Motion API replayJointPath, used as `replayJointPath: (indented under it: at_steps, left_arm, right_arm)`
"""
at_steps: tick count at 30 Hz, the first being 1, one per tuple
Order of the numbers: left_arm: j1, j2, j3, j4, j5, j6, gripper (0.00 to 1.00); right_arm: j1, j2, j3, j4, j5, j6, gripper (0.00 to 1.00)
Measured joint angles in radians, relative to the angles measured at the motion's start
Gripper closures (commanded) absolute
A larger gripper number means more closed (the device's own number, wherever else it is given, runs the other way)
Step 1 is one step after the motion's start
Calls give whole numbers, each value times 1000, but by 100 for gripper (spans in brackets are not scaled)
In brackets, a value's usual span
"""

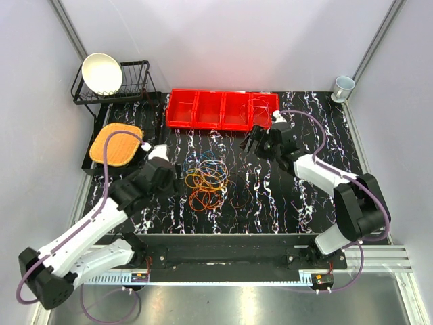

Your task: Untangle the cables

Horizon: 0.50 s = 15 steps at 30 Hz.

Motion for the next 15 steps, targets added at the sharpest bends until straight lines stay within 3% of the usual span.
replayJointPath:
  at_steps: [3, 10, 15]
  left_arm:
    - [0, 60, -37, 77, -24, -45, 26]
    - [16, 303, -28, 258, -101, -117, 22]
    - [93, 423, -4, 364, -88, -171, 23]
  right_arm:
    - [2, 0, -43, 77, 0, 0, 9]
    - [2, 13, -72, 180, 0, -5, 8]
    - [2, 72, -42, 188, 0, -13, 7]
